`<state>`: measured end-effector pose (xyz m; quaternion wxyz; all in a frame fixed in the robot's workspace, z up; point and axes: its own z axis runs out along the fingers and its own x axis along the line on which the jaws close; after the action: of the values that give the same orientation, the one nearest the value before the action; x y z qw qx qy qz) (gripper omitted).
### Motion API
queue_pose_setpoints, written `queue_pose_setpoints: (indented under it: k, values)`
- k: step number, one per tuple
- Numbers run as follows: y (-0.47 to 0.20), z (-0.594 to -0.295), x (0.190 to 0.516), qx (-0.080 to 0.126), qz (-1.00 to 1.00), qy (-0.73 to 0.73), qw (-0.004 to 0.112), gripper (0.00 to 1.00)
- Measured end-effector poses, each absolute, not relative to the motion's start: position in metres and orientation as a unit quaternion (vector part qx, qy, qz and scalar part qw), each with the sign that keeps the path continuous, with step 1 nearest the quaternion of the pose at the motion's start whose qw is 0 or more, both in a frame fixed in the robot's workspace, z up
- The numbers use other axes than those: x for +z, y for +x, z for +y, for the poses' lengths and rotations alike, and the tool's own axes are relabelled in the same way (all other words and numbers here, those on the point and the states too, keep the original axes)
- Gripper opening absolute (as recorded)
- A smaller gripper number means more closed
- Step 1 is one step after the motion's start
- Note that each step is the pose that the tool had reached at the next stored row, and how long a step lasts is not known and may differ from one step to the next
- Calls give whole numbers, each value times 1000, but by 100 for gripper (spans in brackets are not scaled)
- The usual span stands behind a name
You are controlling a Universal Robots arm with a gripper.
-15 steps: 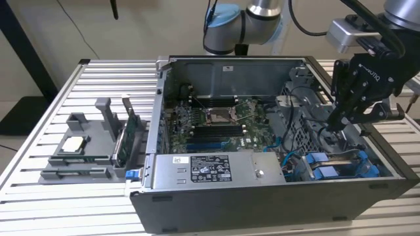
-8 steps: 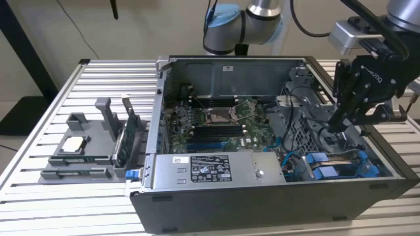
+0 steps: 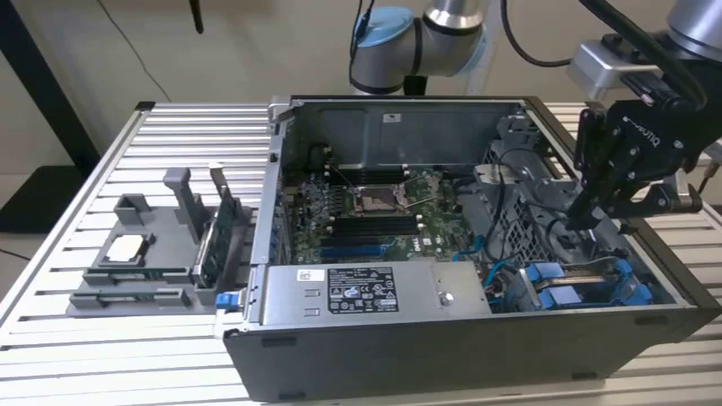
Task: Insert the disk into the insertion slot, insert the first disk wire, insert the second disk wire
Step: 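Insert the first disk wire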
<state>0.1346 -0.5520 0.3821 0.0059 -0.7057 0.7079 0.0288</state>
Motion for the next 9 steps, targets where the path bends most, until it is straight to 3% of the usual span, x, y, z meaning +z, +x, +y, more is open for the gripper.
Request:
queue_pose_setpoints:
  k: [9]
  values:
    - [137, -553, 378, 29, 708, -706, 6, 19]
